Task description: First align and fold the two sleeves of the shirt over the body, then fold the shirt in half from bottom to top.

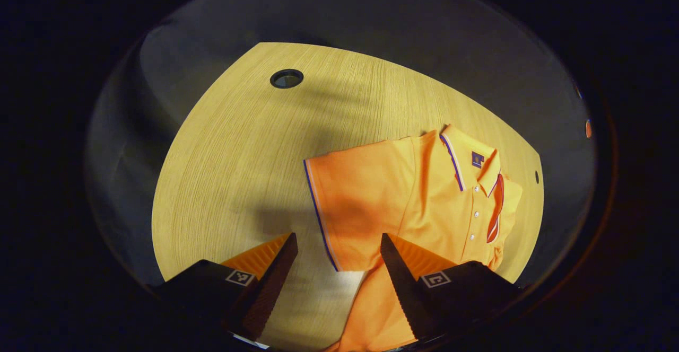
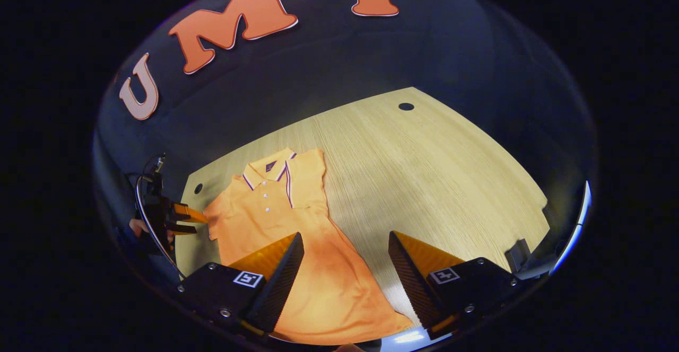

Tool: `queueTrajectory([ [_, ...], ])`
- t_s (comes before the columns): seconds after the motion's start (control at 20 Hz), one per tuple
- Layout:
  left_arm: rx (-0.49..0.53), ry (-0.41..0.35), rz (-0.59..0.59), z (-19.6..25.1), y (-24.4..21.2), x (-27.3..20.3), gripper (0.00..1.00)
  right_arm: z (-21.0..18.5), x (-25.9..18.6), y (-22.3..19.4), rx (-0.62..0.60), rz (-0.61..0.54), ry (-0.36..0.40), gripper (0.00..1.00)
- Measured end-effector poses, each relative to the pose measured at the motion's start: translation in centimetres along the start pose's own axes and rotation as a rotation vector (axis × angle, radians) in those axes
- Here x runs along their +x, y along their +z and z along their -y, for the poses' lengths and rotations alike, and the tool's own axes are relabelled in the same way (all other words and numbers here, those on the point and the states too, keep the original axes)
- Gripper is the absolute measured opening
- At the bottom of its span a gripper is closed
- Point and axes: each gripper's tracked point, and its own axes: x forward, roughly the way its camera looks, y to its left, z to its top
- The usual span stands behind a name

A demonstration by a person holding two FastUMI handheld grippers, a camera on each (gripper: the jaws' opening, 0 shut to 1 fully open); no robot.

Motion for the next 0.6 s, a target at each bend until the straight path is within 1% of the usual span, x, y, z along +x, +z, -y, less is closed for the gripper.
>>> queueTrajectory([
  [0.1,0.014,0.014,-0.024,0.2,0.5,1.2,0.95,0.2,-1.0,-0.6,0.013,0.009,-0.007,0.98],
  [0.15,0.022,0.028,-0.031,0.1,0.7,1.8,0.91,0.5,-1.5,-1.0,0.017,0.014,-0.011,0.98],
  [0.2,0.033,0.043,-0.033,0.1,1.0,2.4,0.82,1.0,-2.0,-1.3,0.022,0.021,-0.021,0.98],
  [0.25,0.042,0.055,-0.041,0.1,1.2,2.9,0.80,1.3,-2.4,-1.5,0.029,0.028,-0.028,0.98],
  [0.4,0.054,0.087,-0.063,0.0,1.1,3.7,0.81,2.5,-3.6,-2.3,0.069,0.040,-0.049,0.98],
  [0.45,0.056,0.112,-0.076,-0.3,1.1,3.5,0.81,3.0,-3.7,-2.6,0.075,0.040,-0.058,0.98],
  [0.5,0.058,0.118,-0.072,-0.3,1.1,3.7,0.77,3.3,-3.9,-3.0,0.081,0.038,-0.066,0.99],
  [0.6,0.051,0.122,-0.061,0.1,1.3,3.9,0.77,4.0,-4.2,-3.7,0.097,0.034,-0.078,0.98],
])
